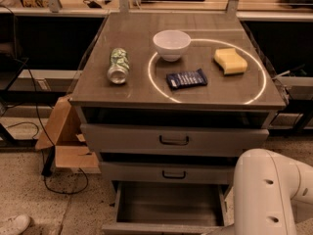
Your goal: Close bottom drawer
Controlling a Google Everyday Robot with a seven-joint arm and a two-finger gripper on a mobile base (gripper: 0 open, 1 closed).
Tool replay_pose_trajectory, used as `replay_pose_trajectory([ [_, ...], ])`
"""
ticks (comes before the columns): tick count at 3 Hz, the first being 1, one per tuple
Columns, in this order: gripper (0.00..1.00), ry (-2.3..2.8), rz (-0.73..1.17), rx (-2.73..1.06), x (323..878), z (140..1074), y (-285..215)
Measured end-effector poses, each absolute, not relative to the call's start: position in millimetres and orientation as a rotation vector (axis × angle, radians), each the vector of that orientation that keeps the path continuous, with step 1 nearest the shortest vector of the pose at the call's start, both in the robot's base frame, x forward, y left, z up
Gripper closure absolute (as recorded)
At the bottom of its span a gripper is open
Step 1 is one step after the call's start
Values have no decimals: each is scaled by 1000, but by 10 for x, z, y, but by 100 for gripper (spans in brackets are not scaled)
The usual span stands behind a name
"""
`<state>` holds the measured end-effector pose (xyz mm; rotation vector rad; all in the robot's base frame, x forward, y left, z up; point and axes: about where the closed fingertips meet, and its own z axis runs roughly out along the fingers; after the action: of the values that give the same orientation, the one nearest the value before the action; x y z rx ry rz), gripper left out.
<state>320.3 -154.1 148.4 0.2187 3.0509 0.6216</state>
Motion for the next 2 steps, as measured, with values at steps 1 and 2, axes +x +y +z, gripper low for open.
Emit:
replay_pose_trajectory([
  [1, 100, 3050, 624, 217, 3205, 1475, -1534],
  [2, 100, 3010, 631, 191, 3379, 1562, -1382],
])
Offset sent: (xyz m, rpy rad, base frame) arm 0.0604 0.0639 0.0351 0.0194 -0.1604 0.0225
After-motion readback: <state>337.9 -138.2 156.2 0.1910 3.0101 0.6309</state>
